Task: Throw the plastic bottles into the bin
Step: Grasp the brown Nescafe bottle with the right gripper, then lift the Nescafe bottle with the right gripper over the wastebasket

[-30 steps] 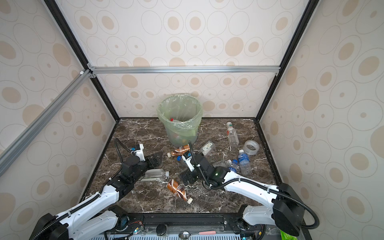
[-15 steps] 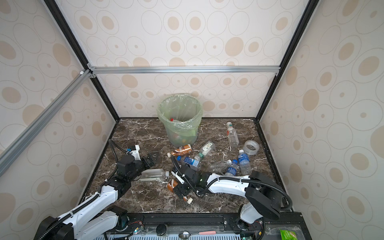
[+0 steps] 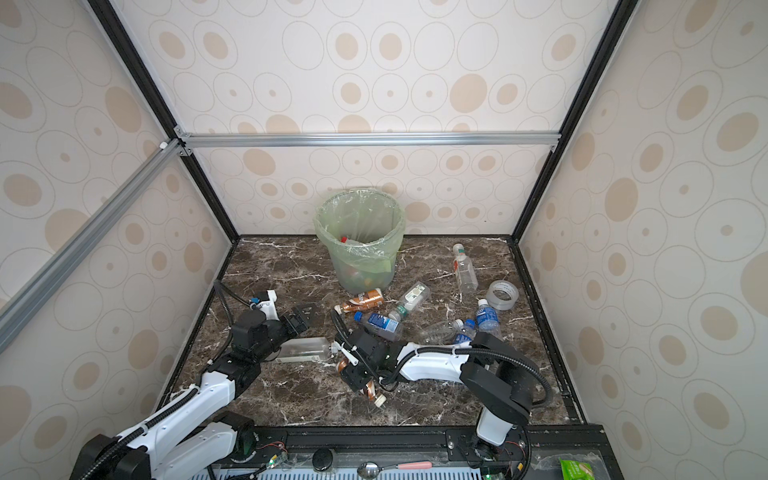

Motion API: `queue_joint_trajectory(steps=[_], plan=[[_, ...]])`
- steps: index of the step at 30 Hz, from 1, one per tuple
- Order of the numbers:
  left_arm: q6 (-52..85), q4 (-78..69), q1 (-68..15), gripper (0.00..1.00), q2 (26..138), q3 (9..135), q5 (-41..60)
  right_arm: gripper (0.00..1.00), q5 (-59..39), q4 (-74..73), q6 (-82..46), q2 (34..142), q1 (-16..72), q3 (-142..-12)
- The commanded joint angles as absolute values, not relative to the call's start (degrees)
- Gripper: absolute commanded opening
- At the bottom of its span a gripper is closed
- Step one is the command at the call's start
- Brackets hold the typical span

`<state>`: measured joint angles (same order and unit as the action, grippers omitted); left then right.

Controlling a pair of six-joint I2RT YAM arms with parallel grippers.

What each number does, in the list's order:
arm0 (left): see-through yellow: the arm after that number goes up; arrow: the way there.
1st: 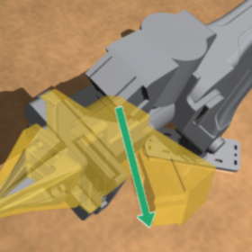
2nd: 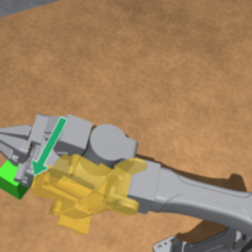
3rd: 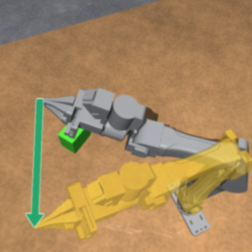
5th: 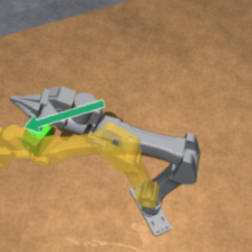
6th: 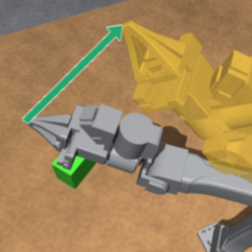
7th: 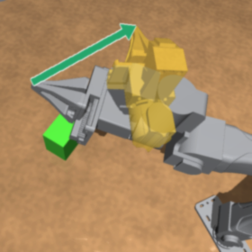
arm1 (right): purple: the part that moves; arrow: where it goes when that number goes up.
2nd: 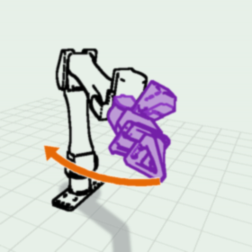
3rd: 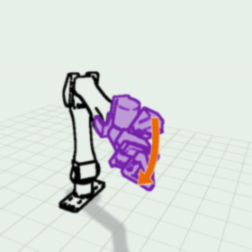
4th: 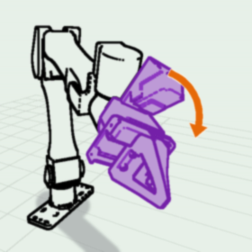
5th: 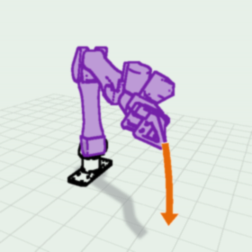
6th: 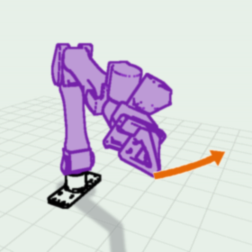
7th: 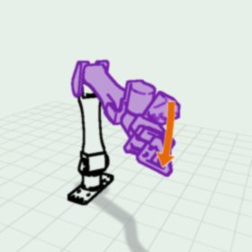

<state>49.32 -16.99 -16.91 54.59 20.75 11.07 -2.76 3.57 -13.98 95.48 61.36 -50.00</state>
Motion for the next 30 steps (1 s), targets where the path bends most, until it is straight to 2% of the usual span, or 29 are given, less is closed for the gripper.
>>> queue_joint_trajectory(steps=[1,8,20,26,30], plan=[[49.82,-17.92,-16.27,0.99,53.44,20.39,11.16,0.63,-1.52,4.20,-14.10,96.74,61.80,-51.51],[49.75,-18.81,-16.11,0.99,53.52,19.69,11.45,0.46,0.99,4.75,-13.21,95.89,61.79,-52.32],[49.17,-14.45,-16.08,0.99,52.32,25.75,12.53,0.46,5.06,12.79,-7.71,84.08,54.47,-63.68],[47.86,-8.49,-16.00,0.99,55.44,35.71,14.21,0.45,8.39,15.30,-5.23,79.79,50.00,-74.50],[41.47,-2.54,-16.00,0.99,59.20,46.22,16.03,0.45,11.48,11.99,-1.73,77.98,47.57,-80.78]])
